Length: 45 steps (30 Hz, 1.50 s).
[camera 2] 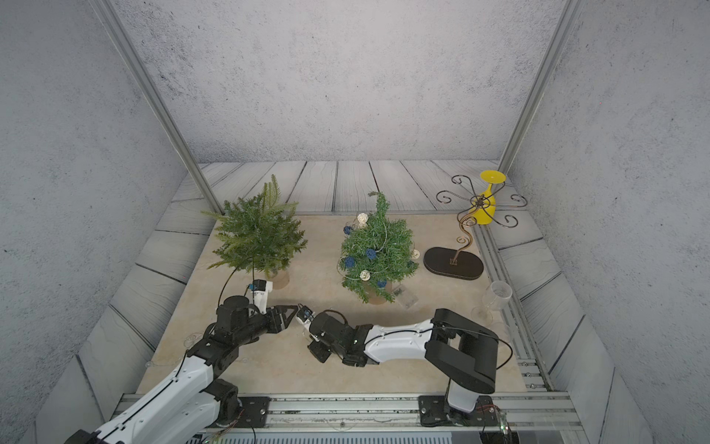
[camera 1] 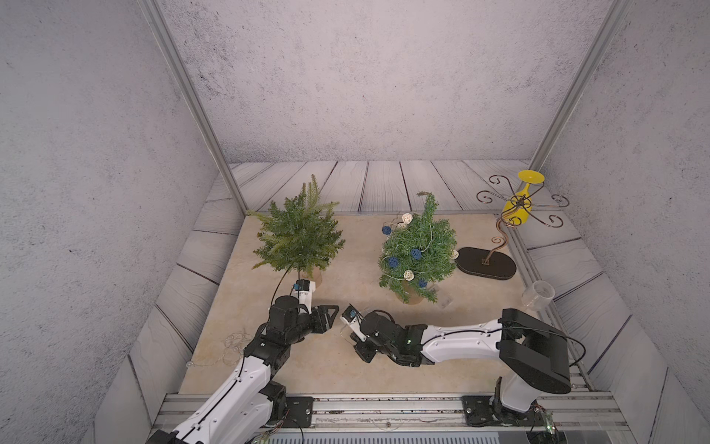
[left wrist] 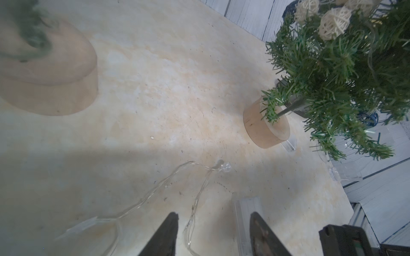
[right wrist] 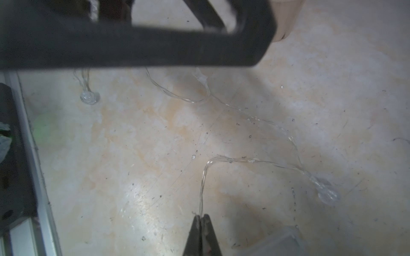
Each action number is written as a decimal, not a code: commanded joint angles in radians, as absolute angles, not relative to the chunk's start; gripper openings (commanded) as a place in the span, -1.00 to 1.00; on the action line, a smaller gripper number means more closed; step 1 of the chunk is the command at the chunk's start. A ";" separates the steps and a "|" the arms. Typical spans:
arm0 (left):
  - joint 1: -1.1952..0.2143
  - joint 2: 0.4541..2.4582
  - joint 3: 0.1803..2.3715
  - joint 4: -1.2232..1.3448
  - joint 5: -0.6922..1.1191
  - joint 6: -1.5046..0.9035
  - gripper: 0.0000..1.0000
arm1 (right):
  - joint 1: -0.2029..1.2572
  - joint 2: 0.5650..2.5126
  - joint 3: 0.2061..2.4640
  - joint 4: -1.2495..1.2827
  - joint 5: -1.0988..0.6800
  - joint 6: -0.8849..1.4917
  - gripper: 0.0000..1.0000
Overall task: Wrap string light around the christmas tree
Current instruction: Pick up the light string from the center of the board.
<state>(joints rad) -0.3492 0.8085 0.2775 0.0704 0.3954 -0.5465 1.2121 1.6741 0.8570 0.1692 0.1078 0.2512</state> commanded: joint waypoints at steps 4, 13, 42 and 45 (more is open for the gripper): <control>-0.349 0.867 0.291 0.049 0.333 -0.538 0.06 | 1.185 1.693 0.933 0.108 0.182 0.251 -0.62; -0.397 1.005 0.334 0.076 0.316 -0.499 -0.02 | 1.118 1.737 0.958 0.032 0.335 0.343 -0.19; -0.767 1.442 0.442 0.372 -0.108 -0.315 -0.04 | 1.109 1.532 0.689 0.280 0.208 0.374 -0.33; -0.767 1.469 0.459 0.357 -0.139 -0.317 -0.08 | 1.110 1.506 0.669 0.287 0.195 0.376 -0.32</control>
